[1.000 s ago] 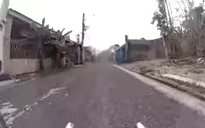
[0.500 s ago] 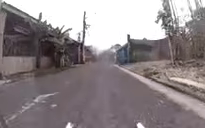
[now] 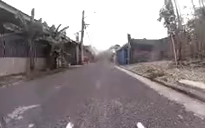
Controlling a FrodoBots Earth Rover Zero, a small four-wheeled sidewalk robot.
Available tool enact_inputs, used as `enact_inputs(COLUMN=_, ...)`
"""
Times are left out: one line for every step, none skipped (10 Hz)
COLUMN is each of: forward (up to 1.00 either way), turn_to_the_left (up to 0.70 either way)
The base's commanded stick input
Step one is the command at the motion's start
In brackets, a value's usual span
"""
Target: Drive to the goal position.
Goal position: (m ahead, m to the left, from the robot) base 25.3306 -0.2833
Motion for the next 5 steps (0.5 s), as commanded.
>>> enact_inputs(forward=0.99, turn_to_the_left=0.0)
enact_inputs(forward=0.98, turn_to_the_left=0.0)
enact_inputs(forward=0.98, turn_to_the_left=0.0)
enact_inputs(forward=0.98, turn_to_the_left=0.0)
enact_inputs(forward=0.98, turn_to_the_left=0.0)
